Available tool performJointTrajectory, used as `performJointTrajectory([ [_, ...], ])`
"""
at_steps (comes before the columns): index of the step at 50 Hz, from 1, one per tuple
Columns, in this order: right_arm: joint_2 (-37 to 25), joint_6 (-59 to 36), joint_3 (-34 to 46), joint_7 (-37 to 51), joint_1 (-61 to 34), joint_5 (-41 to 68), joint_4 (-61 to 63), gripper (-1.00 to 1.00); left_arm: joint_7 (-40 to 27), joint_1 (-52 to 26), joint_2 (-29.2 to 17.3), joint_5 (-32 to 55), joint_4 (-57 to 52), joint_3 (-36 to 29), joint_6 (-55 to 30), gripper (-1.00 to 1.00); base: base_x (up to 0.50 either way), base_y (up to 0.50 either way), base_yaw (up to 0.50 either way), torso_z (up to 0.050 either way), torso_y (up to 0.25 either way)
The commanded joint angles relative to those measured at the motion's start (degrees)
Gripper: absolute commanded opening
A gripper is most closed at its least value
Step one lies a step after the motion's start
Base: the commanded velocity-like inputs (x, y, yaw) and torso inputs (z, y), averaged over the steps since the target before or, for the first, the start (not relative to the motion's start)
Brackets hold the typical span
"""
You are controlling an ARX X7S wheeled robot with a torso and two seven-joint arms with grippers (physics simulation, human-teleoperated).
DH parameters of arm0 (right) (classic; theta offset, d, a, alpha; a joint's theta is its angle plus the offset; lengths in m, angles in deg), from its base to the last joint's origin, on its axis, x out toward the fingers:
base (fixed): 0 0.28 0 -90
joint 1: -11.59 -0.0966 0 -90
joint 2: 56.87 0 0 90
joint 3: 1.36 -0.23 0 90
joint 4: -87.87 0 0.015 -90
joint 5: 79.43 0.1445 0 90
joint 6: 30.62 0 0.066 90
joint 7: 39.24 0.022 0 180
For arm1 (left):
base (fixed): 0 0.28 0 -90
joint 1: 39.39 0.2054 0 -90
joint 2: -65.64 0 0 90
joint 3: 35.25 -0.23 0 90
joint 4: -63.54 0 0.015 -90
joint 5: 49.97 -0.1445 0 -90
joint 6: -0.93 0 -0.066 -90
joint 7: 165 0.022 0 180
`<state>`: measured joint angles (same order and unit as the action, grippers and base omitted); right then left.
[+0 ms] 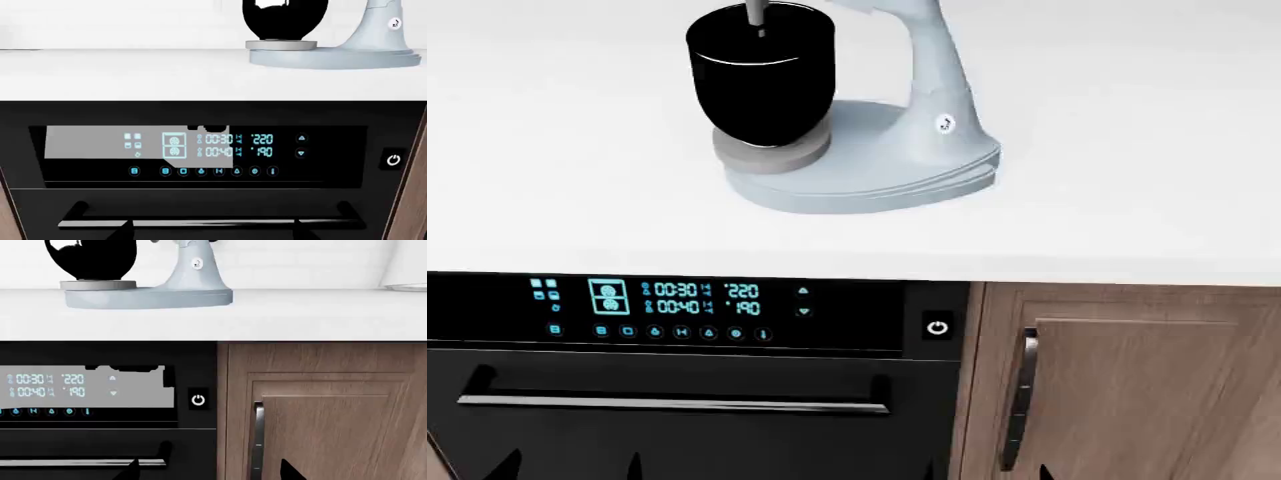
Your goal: Open the stand mixer head.
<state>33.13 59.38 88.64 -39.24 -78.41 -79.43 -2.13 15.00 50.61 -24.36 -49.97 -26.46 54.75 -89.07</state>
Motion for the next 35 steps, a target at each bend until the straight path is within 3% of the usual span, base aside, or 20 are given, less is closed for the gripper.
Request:
performJointTrajectory([
  [1,-1.1,0.5,1.6,1.2,0.3,-0.4,0.3,1.0,-0.6,0.4,-0.9,1.5,-0.5,-1.0,-0.3,1.0,0.0,0.0,0.0,0.0,0.0],
  [13,-3.0,2.9,4.6,3.8,-0.2,-0.7,-1.1,1.0,-1.0,0.7,-2.9,6.9,-1.7,-2.4,-4.0,1.0,0.0,0.0,0.0,0.0,0.0],
  [14,-5.0,38.7,4.7,-0.3,8.5,3.5,-31.7,1.0,-2.5,1.7,-3.6,5.8,0.8,-4.9,1.4,1.0,0.0,0.0,0.0,0.0,0.0],
  [15,-0.8,3.1,2.0,1.2,0.0,-2.6,-1.0,1.0,0.9,0.9,-0.6,3.0,-2.0,0.0,-3.4,1.0,0.0,0.0,0.0,0.0,0.0],
  [35,-3.6,2.9,4.8,4.1,0.2,0.6,-0.7,1.0,-2.2,1.0,-3.5,6.3,-2.2,-3.0,-3.3,1.0,0.0,0.0,0.0,0.0,0.0],
])
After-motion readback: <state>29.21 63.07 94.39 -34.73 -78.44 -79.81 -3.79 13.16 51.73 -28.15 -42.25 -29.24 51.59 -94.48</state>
